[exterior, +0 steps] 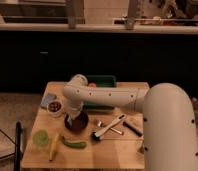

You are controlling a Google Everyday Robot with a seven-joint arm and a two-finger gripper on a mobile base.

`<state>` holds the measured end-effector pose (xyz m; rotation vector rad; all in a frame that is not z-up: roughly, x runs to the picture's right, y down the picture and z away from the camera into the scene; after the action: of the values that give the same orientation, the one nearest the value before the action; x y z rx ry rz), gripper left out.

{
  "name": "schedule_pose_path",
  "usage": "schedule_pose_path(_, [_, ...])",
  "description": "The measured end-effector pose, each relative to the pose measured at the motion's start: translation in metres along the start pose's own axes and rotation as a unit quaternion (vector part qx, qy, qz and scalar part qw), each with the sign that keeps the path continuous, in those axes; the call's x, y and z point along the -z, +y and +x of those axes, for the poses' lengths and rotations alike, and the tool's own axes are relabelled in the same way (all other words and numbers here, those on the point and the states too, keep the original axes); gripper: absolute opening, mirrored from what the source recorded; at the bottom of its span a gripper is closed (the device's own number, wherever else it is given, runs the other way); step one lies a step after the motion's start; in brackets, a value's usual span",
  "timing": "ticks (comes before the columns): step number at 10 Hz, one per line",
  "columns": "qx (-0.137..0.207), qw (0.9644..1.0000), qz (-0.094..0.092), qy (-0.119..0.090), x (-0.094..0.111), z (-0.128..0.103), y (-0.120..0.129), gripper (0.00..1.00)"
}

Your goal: Wipe purple bowl with towel

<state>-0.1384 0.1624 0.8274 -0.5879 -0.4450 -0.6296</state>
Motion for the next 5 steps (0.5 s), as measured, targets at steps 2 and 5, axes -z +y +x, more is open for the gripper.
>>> schedule_pose_path(2, [0.006, 0.9999, 0.002, -0.009, -0.002, -0.009, 0.014, 0.07])
schedule_pose_path(5, [-0.009, 0.9998, 0.0, -0.019, -0.007, -0.005, 0.041, 0.07])
